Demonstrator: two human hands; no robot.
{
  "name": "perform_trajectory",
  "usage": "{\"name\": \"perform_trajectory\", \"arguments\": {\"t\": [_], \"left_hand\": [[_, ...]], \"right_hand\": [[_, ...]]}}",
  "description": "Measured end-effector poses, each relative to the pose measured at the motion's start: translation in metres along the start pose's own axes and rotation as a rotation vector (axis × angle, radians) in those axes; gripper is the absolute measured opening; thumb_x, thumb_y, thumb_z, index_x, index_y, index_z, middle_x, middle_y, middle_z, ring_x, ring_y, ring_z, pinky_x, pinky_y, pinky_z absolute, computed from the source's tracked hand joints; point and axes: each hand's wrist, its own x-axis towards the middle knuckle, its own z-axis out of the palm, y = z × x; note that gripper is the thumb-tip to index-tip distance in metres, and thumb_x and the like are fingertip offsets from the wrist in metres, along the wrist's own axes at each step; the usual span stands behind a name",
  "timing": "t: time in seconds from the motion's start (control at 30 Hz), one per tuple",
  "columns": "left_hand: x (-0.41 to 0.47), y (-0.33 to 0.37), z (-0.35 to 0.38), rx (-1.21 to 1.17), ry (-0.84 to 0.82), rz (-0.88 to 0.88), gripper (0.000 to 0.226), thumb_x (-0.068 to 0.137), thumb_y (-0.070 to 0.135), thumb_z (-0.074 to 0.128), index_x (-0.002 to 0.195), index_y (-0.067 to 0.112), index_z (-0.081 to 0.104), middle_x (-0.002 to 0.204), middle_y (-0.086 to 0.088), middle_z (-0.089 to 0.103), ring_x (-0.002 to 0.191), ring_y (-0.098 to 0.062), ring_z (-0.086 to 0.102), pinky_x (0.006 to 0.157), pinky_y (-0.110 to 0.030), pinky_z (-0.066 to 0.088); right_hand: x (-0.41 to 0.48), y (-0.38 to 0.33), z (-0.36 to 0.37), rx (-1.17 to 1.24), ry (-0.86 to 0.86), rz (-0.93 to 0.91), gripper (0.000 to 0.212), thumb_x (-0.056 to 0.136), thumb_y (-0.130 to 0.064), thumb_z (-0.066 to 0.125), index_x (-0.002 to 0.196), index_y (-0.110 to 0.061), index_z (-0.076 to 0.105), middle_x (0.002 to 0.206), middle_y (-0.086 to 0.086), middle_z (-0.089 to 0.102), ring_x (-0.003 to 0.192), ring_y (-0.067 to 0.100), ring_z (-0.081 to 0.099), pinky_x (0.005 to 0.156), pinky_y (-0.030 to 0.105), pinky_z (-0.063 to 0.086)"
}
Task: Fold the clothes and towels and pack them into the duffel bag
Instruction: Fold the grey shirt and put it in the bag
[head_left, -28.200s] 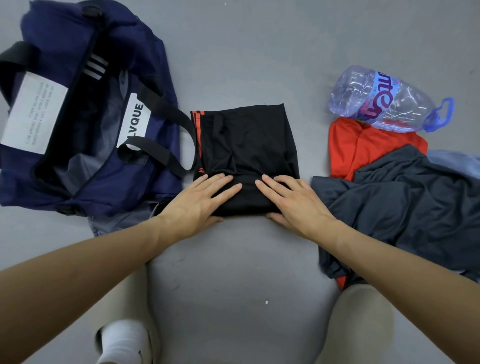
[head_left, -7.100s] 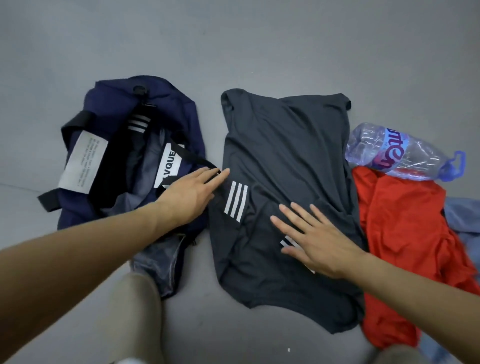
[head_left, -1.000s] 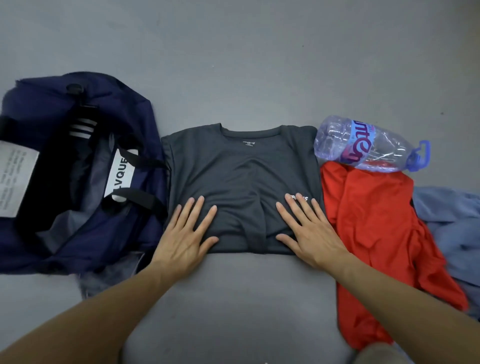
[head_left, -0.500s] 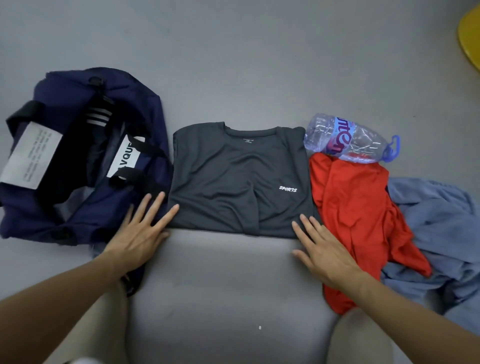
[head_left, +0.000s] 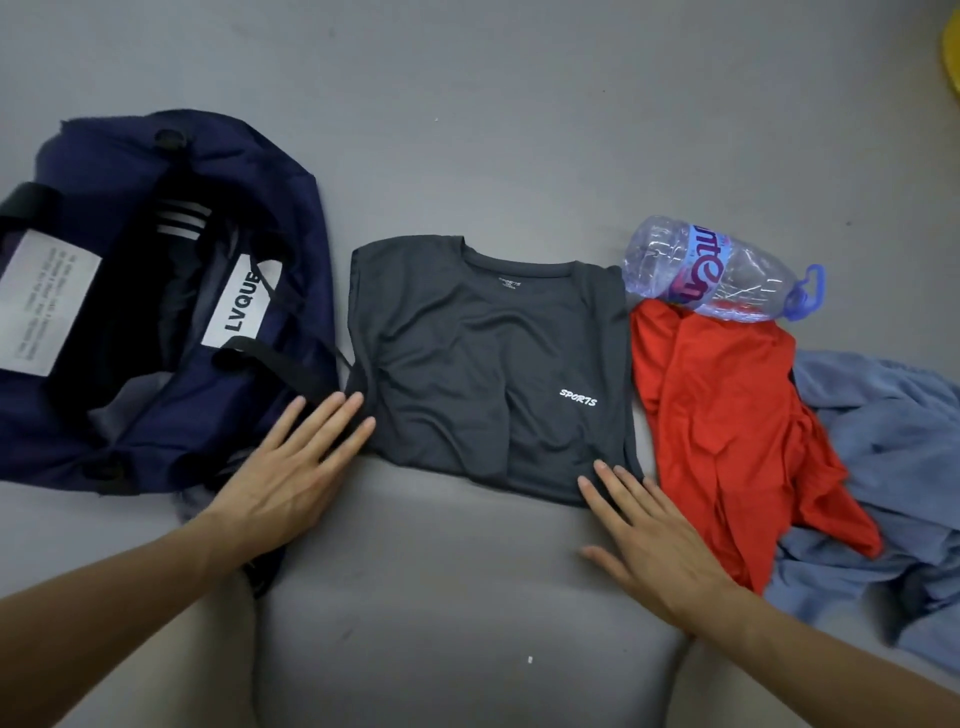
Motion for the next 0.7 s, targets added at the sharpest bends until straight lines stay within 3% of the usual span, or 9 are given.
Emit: {"name": "perform_trajectory", "arguments": {"t": [0.1,0.23,0.4,0.5,0.57,0.7], "left_hand": [[0.016,0.016,0.002,-0.007,-0.03,0.064,0.063,0.098,0.033,0.035,0.155,0.006,0.029,0.165,-0.017,0.019,0.151,-0.032,0.024,0.12,-0.054,0.023],[0.001,0.012,0.014,0.003,-0.197,0.048,0.072,0.1,0.052,0.027,0.153,0.003,0.034,0.162,-0.015,0.026,0.149,-0.029,0.029,0.122,-0.051,0.02],[-0.067,0.043,0.026,-0.016,-0.192,0.057,0.074,0.099,0.053,0.03,0.151,0.002,0.037,0.167,-0.012,0.011,0.153,-0.029,0.014,0.122,-0.048,0.013],[-0.083,0.052,0.027,-0.01,-0.163,0.068,0.076,0.095,0.055,0.036,0.149,0.003,0.038,0.167,-0.011,0.008,0.155,-0.025,0.0,0.121,-0.046,0.012],[-0.08,0.051,0.022,-0.008,-0.149,0.06,0.075,0.095,0.056,0.035,0.148,0.004,0.042,0.164,-0.012,0.021,0.154,-0.025,0.003,0.118,-0.047,0.018],[-0.058,0.05,0.012,-0.045,-0.171,-0.049,0.077,0.097,0.06,0.028,0.145,0.003,0.048,0.154,-0.014,0.043,0.14,-0.033,0.044,0.113,-0.049,0.032]], "right_hand": [[-0.012,0.015,0.001,-0.017,-0.039,-0.01,0.077,0.096,-0.067,0.028,0.154,-0.017,0.036,0.162,0.008,0.029,0.145,0.024,0.037,0.114,0.042,0.021],[-0.028,0.03,0.004,-0.004,-0.118,0.056,0.083,0.097,-0.071,0.015,0.153,-0.015,0.038,0.161,0.005,0.032,0.144,0.022,0.039,0.113,0.042,0.021],[-0.051,0.014,0.012,0.074,-0.103,0.071,0.078,0.094,-0.068,0.029,0.146,-0.014,0.049,0.156,0.005,0.04,0.14,0.022,0.041,0.115,0.038,0.012],[-0.055,0.007,0.014,0.129,0.015,0.085,0.07,0.101,-0.059,0.02,0.136,-0.015,0.062,0.148,0.005,0.051,0.126,0.026,0.058,0.109,0.039,0.032],[-0.054,0.0,0.013,0.174,0.091,0.118,0.075,0.104,-0.056,0.011,0.126,-0.014,0.069,0.139,0.006,0.06,0.114,0.028,0.064,0.098,0.041,0.048],[-0.049,-0.009,0.017,0.232,0.135,0.121,0.067,0.104,-0.054,0.02,0.12,-0.014,0.071,0.134,0.005,0.062,0.103,0.027,0.063,0.083,0.04,0.058]]}}
